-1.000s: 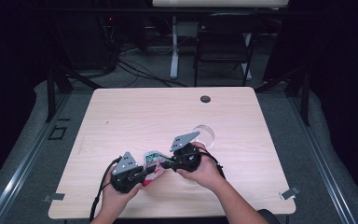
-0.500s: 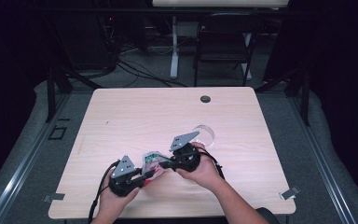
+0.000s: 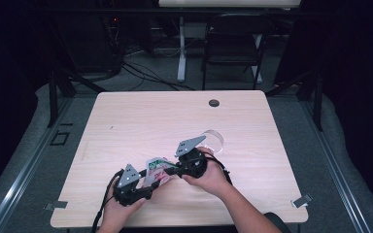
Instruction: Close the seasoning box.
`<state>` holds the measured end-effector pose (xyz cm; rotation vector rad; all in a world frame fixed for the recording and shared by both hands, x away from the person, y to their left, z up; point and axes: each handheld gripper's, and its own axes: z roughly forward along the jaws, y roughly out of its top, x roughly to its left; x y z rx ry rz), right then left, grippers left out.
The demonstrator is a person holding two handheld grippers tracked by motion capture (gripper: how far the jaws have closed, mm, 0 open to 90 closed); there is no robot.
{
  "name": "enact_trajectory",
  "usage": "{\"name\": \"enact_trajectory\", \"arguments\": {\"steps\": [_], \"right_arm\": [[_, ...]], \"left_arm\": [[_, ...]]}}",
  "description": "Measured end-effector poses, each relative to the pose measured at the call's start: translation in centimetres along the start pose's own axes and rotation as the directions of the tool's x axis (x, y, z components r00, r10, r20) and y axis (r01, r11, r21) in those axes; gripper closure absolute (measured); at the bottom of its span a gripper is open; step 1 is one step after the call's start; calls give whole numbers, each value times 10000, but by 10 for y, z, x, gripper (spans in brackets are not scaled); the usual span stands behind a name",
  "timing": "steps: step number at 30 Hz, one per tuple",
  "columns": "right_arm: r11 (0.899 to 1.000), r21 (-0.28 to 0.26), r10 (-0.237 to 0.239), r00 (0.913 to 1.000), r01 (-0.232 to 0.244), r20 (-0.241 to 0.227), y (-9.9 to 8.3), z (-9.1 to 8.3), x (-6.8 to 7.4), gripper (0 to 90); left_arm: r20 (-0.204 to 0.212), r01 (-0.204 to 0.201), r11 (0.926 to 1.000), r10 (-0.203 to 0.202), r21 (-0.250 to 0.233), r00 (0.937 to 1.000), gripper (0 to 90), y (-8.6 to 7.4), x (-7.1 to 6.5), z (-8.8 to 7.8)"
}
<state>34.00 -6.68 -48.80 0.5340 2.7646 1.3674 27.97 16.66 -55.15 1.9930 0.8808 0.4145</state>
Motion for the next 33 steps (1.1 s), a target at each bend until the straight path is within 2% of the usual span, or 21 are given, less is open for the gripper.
{"name": "enact_trajectory", "arguments": {"steps": [11, 21, 26, 28, 33], "right_arm": [[10000, -1, -45, 10000, 45, 33, 0, -1, 1, 886], [9999, -105, 5, 10000, -5, 62, -2, -1, 2, 886], [9999, -94, -40, 10000, 41, 84, -3, -1, 2, 885], [9999, -96, -64, 9999, 65, 98, -3, -1, 2, 886], [9999, -126, -56, 9999, 58, 134, -5, -2, 3, 885]], "left_arm": [[-94, 91, 9999, -90, 142, 9999, 296, -6, 5, 14], [3, 155, 9995, -155, 271, 9999, 241, -10, 9, 25], [31, 303, 9994, -303, 156, 9995, 215, -13, 10, 31], [120, 397, 9977, -405, 547, 9991, 207, -14, 11, 36], [123, 224, 9948, -238, 994, 9996, 211, -14, 11, 41]]}}
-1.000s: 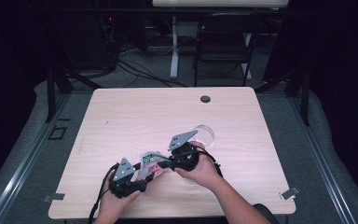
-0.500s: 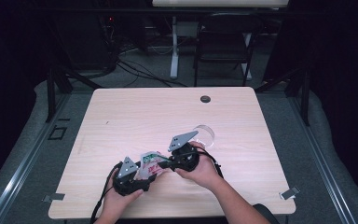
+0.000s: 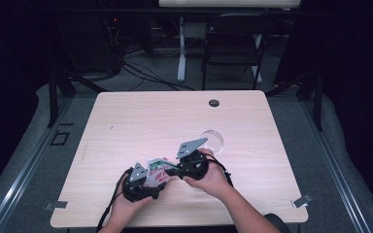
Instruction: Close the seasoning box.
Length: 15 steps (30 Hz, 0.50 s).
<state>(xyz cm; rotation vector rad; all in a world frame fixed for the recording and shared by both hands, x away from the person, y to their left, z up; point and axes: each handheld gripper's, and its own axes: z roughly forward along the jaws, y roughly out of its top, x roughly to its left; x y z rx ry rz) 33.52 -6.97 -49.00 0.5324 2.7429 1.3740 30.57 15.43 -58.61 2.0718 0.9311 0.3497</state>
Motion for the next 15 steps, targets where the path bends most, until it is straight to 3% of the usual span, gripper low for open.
{"name": "enact_trajectory", "arguments": {"steps": [13, 15], "right_arm": [[10000, 9, -64, 9999, 64, 149, -2, -1, 2, 885], [10000, -31, -31, 9999, 31, 162, -2, 0, 2, 885]], "left_arm": [[119, 98, 9980, -105, 622, 9999, 211, 3, 1, 6], [-39, -124, 9961, 128, 868, 9999, 212, 3, 0, 7]]}}
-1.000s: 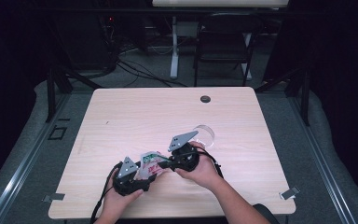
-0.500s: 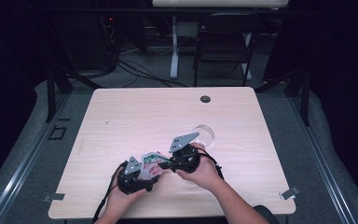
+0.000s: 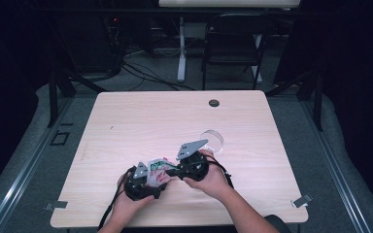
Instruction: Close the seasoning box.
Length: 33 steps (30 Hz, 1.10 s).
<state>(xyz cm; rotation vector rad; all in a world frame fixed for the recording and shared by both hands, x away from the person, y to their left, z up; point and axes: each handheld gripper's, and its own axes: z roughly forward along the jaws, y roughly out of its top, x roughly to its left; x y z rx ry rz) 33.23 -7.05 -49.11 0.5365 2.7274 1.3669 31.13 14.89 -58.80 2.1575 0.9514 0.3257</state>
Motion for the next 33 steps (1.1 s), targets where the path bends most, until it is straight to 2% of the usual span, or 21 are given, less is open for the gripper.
{"name": "enact_trajectory", "arguments": {"steps": [6, 11, 17, 19, 26, 33], "right_arm": [[10000, -7, 11, 10000, -11, 21, 0, 0, 1, 885], [10000, -13, 16, 10000, -16, 37, 0, 0, 1, 885], [10000, -8, 0, 10000, 0, 51, 0, -1, 1, 885], [10000, -3, 0, 10000, 0, 58, 0, -1, 1, 885], [10000, -21, -8, 10000, 8, 81, 0, -2, 2, 885], [10000, -57, 12, 9999, -12, 106, 0, -1, 2, 885]], "left_arm": [[-430, -236, 9997, 239, 75, 9988, 231, 0, -4, 1], [-499, -177, 9998, 178, 39, 9986, 255, 0, -4, 1], [-566, -131, 9999, 126, -74, 9983, 335, -1, -4, 0], [-613, -156, 9998, 147, -150, 9980, 386, -1, -4, 0], [-559, -100, 9998, 90, -174, 9984, 440, -1, -4, -1], [-714, -294, 9992, 274, -264, 9971, 518, -1, -5, -3]]}}
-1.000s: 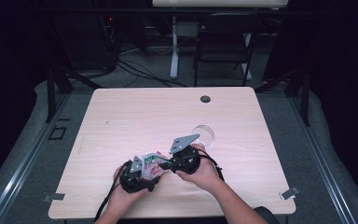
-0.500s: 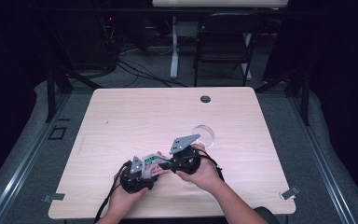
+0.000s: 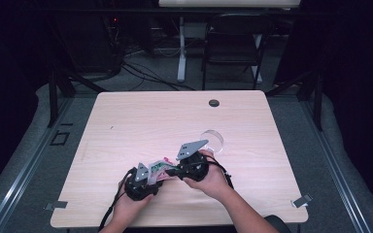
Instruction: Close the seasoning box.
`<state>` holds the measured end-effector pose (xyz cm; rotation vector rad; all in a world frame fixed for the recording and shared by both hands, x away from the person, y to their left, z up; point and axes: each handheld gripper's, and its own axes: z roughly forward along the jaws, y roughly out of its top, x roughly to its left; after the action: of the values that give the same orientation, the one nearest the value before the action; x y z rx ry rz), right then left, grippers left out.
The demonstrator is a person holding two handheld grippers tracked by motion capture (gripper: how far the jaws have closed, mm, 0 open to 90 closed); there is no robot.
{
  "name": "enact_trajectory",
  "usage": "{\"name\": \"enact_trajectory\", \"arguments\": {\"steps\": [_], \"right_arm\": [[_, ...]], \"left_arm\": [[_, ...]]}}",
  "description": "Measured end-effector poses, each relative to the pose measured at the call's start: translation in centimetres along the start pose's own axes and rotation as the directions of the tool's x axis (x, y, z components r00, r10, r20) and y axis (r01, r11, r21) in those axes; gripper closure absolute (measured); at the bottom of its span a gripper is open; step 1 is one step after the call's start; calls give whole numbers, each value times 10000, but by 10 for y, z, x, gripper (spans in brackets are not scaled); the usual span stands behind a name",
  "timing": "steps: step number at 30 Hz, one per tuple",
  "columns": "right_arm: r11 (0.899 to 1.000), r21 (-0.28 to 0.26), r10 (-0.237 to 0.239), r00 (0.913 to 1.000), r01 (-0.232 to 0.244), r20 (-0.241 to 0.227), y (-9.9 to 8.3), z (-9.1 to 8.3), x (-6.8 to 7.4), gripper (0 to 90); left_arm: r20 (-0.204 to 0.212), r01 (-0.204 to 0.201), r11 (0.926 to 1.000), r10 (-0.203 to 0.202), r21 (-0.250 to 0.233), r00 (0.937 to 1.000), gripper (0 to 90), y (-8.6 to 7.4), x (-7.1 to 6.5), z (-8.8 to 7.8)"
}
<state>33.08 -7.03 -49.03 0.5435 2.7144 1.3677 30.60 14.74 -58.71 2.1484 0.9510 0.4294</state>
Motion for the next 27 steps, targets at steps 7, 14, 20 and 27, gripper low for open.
{"name": "enact_trajectory", "arguments": {"steps": [7, 14, 20, 27], "right_arm": [[10000, -82, 9, 10000, -9, -60, 0, 0, 0, 885], [9999, -131, 40, 10000, -41, -60, 1, -1, -1, 886], [9993, -373, 4, 9999, 0, 116, 1, -1, 1, 891], [9987, -511, 31, 9998, -19, 221, 1, -4, 1, 897]], "left_arm": [[-41, 59, 9997, -60, -223, 10000, 578, -1, 0, -2], [-93, 12, 9997, -15, -258, 10000, 609, 0, -2, -3], [-16, 159, 9993, -160, -345, 9999, 617, 1, -2, -4], [63, 189, 9988, -186, -460, 9998, 621, 2, -2, -7]]}}
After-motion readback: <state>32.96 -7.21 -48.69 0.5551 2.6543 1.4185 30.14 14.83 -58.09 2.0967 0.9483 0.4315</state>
